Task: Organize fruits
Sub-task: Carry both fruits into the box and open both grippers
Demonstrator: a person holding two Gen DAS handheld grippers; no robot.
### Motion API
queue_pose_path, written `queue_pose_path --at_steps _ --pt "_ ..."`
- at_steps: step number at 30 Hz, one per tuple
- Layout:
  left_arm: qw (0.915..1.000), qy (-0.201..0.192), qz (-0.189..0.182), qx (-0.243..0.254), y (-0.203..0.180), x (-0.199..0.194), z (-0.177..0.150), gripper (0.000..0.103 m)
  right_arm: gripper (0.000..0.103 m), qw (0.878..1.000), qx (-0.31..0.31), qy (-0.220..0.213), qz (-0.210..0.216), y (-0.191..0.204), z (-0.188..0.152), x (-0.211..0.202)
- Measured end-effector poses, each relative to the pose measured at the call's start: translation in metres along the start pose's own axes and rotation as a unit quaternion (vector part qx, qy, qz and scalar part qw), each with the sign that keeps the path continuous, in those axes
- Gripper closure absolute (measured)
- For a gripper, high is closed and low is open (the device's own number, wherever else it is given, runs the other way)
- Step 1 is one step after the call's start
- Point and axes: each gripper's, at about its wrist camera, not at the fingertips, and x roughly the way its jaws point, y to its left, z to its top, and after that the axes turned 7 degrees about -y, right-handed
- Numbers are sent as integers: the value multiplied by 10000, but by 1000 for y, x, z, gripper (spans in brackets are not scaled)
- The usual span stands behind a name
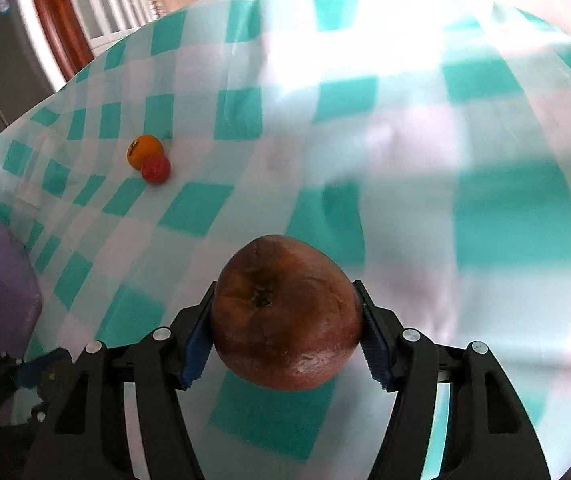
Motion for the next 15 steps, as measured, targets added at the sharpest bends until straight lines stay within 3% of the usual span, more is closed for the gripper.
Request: queue_pose_path --at_steps 8,15 --pt "9987 280 -335 261 6 -57 -55 61 41 9983 323 485 14 12 -59 -58" --pt "9960 101 -548 705 24 -110 -75 61 41 9936 888 695 37 31 -97 -97"
